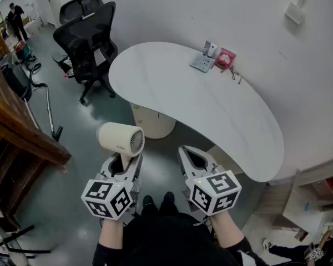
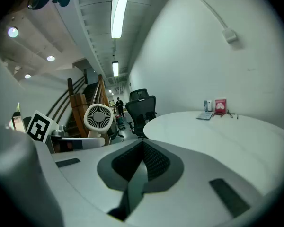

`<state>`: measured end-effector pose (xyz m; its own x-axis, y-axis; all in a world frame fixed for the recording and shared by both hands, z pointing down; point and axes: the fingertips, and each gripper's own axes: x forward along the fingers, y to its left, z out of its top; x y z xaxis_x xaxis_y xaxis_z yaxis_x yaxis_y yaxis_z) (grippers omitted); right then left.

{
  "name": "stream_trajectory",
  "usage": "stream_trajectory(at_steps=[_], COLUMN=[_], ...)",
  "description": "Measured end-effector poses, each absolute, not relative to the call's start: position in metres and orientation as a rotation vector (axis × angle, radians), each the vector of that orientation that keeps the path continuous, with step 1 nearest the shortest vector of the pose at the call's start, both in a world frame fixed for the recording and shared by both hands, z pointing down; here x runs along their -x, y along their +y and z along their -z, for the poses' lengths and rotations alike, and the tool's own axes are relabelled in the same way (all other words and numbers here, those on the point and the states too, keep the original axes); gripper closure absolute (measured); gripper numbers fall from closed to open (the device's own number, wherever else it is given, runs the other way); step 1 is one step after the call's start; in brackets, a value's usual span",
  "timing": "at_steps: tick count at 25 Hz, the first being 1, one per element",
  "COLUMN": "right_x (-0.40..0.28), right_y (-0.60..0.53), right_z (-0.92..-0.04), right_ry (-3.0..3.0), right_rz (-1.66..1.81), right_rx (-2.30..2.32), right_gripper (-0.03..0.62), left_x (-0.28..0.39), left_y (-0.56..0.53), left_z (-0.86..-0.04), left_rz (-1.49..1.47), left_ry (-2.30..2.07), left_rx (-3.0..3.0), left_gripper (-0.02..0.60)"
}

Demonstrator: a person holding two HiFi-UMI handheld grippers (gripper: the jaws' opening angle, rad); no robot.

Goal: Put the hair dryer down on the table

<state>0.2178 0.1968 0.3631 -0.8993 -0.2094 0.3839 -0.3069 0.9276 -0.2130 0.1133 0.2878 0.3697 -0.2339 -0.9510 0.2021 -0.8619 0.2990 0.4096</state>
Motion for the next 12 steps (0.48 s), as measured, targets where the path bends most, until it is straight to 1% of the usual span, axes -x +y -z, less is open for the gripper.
stream_trajectory(at_steps=[12], right_x=[-0.208], right_y=[0.204], right_z=[-0.369], right_ry=[-2.7], right_rz=[-0.375], right_rx=[-0.4], right_gripper=[0.592], left_x=[-0.099], left_y=[0.303], left_z=[-0.372], left_rz=[0.288], left_ry=[-2.154], left_rx=[-1.614], left_gripper=[0.426])
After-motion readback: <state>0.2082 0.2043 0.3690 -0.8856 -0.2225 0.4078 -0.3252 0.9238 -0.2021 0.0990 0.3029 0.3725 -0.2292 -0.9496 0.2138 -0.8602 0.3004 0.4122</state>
